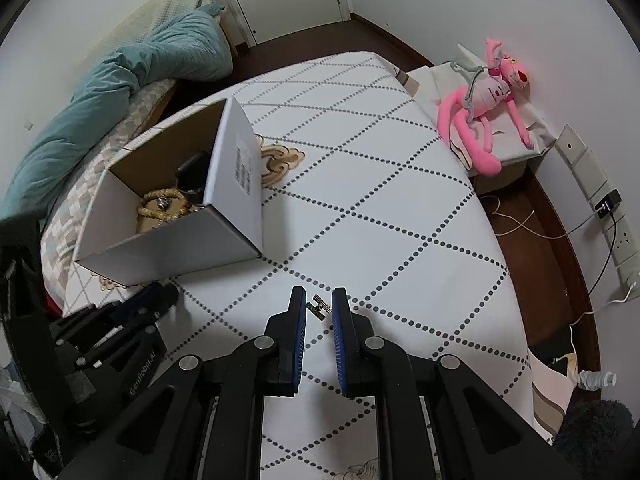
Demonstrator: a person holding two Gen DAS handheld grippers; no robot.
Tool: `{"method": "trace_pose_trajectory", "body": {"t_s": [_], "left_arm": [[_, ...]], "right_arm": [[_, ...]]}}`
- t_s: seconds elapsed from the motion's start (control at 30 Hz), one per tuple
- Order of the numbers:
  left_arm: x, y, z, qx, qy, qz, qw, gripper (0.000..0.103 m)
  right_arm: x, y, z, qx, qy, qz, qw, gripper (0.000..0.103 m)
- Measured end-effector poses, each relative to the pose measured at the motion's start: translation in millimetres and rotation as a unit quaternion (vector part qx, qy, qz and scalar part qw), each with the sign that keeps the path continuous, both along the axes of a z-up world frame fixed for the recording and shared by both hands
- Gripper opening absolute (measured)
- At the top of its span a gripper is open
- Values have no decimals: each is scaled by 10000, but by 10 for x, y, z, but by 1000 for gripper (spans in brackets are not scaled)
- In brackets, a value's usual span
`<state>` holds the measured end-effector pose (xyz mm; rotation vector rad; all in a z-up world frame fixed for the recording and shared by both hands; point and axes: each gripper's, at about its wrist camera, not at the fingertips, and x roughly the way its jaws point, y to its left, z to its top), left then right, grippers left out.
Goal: Organize jewelry
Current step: 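Lower both gold charms into the white box and open both tools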
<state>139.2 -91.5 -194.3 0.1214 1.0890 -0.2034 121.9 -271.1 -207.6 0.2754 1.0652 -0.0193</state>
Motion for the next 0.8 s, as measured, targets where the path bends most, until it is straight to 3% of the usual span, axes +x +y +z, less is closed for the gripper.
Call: {"method": "trace_pose_trajectory", "body": {"t_s": [0.17, 0.37, 0.53, 0.67, 0.77, 0.8], "left_arm": [[-122, 126, 465, -581, 9, -6, 9983, 9], [290, 359, 989, -1177, 10, 184, 9929, 9], [725, 446, 979, -1075, 358, 265, 9932, 10], [903, 484, 907, -751, 560, 417, 9947, 13], [957, 532, 882, -532, 543, 550, 9956, 39], [956, 563, 888, -523, 500, 608, 9955, 59]], "right_arm": [[-19, 86, 361, 195, -291, 208, 9992, 14], [314, 309, 762, 437, -544, 585, 9958, 14], [793, 469, 778, 420, -271, 921, 9945, 14], [1129, 579, 603, 336, 341, 1209, 9915, 14], [1232, 590, 563, 139, 496, 1206, 9914, 16], [1239, 578, 557, 118, 507, 1198, 9914, 20]]}}
